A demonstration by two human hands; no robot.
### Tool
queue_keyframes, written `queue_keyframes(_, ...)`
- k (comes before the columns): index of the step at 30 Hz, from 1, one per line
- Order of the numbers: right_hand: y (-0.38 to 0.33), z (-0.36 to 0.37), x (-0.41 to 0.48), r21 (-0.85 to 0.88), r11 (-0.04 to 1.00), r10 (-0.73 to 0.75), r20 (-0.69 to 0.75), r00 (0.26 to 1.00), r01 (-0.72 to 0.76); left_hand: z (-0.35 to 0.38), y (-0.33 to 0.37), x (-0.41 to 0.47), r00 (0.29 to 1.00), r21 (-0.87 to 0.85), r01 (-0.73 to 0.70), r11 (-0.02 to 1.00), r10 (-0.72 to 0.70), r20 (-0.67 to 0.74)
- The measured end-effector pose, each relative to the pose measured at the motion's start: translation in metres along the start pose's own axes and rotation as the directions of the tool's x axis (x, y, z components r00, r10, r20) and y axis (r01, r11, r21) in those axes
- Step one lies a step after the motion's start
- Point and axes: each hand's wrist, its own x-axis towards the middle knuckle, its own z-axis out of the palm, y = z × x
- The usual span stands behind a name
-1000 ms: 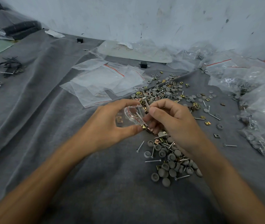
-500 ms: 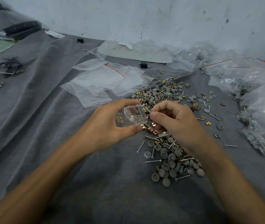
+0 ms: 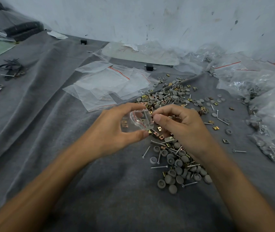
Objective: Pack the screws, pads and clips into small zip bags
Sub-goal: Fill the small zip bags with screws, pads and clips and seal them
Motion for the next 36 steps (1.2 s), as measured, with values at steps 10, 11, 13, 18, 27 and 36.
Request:
queue_keyframes(10,-0.005,0.011,0.0,0.122,0.993,0.004,-0.088,0.996,0.007,0.001,0.004,-0.001,1.0,-0.013,-0.012,1.0,0.012,-0.004)
queue_keyframes(11,-0.005,0.01,0.0,0.119,0.993,0.013,-0.086,0.996,-0.003,0.001,0.004,-0.001,1.0,-0.012,-0.012,1.0,0.012,-0.005)
queue_keyframes(13,-0.004,0.009,0.0,0.11,0.994,0.016,-0.068,0.998,-0.008,0.001,0.003,0.0,1.0,-0.014,-0.02,1.0,0.02,-0.004)
queue_keyframes(18,-0.003,0.005,0.001,0.034,0.999,-0.011,-0.131,0.991,0.016,0.0,0.002,0.0,1.0,-0.009,-0.018,1.0,0.018,-0.004)
queue_keyframes(27,-0.009,0.005,-0.001,0.128,0.992,0.035,-0.091,0.995,-0.023,0.0,0.002,-0.001,1.0,-0.002,-0.009,1.0,0.009,0.0)
queue_keyframes(36,-0.014,0.006,-0.003,0.14,0.99,0.035,-0.011,0.999,-0.033,0.0,0.001,-0.001,1.0,-0.015,-0.006,1.0,0.006,-0.005)
